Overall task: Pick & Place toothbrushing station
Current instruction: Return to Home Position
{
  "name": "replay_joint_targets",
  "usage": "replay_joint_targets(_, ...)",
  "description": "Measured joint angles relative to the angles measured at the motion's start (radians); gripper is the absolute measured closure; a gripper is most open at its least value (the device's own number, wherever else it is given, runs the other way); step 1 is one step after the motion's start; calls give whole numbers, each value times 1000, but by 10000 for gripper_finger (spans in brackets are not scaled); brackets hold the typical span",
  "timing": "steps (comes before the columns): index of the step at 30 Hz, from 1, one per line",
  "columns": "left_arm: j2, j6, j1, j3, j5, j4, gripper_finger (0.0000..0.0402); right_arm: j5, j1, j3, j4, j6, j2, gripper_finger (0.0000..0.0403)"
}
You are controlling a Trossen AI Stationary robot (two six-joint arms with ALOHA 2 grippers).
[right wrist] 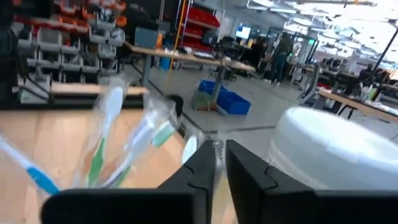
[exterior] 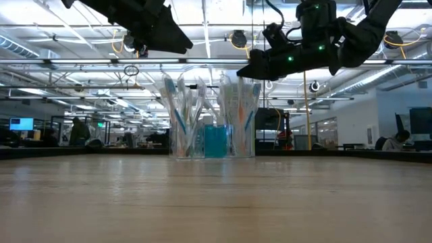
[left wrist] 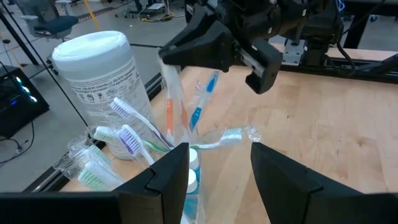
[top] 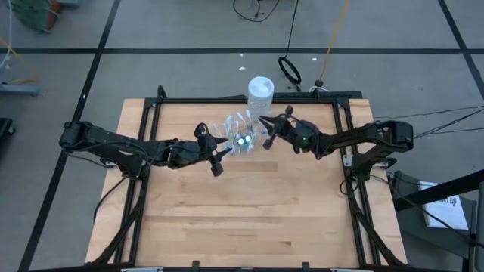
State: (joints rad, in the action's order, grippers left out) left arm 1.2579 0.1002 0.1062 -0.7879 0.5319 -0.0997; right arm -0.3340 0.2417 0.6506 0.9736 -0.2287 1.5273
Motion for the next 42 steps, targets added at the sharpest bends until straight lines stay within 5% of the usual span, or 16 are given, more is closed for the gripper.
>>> replay_joint_targets(17,-8,1,0,0,50,22,222,0,-13,2,-201,-46,-67,234)
replay_joint_targets(28,-214,-119,0,-1,101,106,222,-2,-60,1,-695,-16,-455,250)
replay_joint_targets(34,-404,-242,0,-1,99,211,222,-2,-102,1,-746,-15,-632,254)
replay_joint_targets(42,-509,-130,0,-1,98,244,222,-2,-112,1,-747,20,-731,252)
